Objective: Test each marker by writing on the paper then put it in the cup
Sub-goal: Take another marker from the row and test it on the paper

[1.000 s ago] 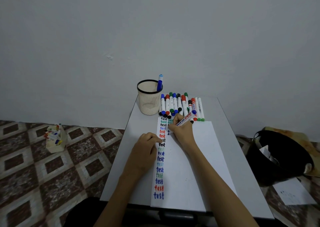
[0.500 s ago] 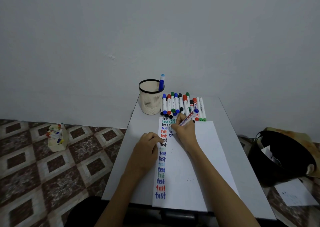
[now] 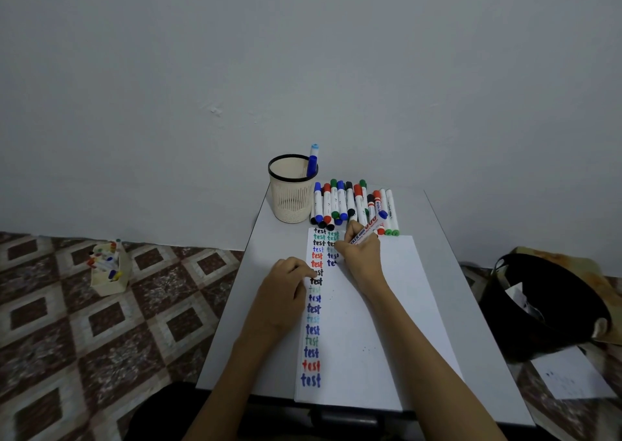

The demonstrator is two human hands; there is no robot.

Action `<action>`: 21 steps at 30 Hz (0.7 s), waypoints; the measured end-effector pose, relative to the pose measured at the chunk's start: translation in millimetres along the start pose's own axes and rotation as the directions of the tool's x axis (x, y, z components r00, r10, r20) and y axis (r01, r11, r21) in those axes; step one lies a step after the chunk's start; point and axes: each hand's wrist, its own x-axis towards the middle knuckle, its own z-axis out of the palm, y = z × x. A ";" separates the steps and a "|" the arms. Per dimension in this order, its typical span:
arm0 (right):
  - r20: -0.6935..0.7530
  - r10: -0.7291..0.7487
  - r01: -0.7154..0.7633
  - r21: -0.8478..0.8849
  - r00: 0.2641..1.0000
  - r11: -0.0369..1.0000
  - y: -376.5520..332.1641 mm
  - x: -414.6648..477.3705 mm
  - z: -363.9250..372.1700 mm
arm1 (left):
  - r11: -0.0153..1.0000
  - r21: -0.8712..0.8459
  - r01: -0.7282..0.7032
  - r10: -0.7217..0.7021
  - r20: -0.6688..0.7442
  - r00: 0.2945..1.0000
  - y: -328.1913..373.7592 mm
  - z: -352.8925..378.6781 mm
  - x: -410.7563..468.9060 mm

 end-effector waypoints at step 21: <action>-0.047 -0.034 0.033 -0.020 0.998 0.999 -5.6 -4.1 -0.2 | 1.000 -0.004 -0.008 0.008 -0.024 1.000 1.0 0.1 -0.2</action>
